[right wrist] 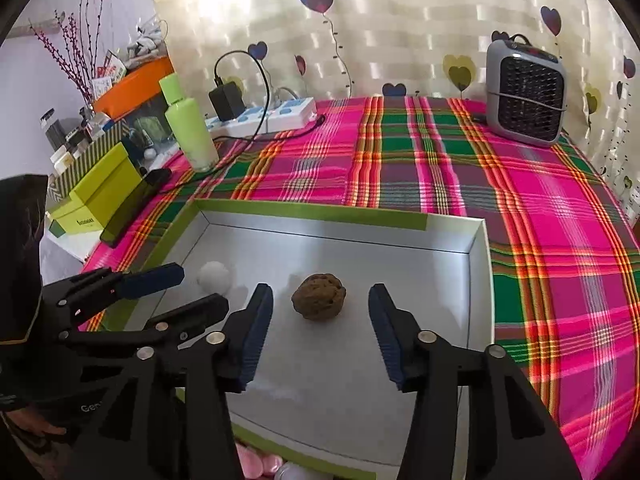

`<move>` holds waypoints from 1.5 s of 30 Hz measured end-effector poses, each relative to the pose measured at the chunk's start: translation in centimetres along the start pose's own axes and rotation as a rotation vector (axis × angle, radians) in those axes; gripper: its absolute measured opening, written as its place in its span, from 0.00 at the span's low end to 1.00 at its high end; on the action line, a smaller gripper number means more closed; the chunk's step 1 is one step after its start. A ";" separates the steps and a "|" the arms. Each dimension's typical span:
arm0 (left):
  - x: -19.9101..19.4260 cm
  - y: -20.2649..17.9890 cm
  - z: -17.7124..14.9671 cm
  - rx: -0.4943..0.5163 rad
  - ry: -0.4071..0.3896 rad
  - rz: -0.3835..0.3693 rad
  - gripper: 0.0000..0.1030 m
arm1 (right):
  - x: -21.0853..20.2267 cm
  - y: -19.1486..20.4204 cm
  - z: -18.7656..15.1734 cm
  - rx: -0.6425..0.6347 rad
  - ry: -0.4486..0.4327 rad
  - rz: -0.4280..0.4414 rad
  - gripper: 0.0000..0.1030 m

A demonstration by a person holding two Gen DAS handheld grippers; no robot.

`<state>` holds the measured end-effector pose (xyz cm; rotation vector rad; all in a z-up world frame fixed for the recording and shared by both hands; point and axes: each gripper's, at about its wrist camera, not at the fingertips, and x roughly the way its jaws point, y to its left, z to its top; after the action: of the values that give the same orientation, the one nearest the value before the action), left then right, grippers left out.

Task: Organize objects
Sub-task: 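Carry the walnut into the white tray with the right tool while the left tool drops the knob there, then withdraw both open tools from the tray toward the remaining objects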

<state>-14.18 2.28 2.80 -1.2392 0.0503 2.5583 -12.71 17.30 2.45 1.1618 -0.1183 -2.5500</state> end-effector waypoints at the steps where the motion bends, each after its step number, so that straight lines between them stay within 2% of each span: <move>1: -0.2 0.0 -0.1 -0.002 -0.002 0.001 0.63 | -0.3 0.0 0.0 0.006 -0.007 0.000 0.55; 3: -0.7 0.1 -0.3 -0.006 -0.007 -0.004 0.67 | -0.9 -0.1 -0.1 0.016 -0.018 -0.001 0.60; 16: -5.1 0.0 -2.6 -0.037 -0.071 0.013 0.70 | -4.8 1.0 -2.0 0.021 -0.073 0.000 0.61; 26: -7.8 -0.8 -5.5 -0.027 -0.114 0.097 0.70 | -8.0 2.8 -4.4 -0.021 -0.108 -0.029 0.61; 39: -10.0 -2.1 -8.6 0.019 -0.136 0.145 0.70 | -9.6 2.8 -7.9 -0.033 -0.101 -0.053 0.61; 45: -10.2 -2.0 -9.6 0.015 -0.135 0.142 0.70 | -9.4 2.3 -9.0 -0.021 -0.083 -0.059 0.61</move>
<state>-0.36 0.09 4.89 -1.0902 0.1323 2.7521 0.35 18.86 3.71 1.0670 -0.0779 -2.6448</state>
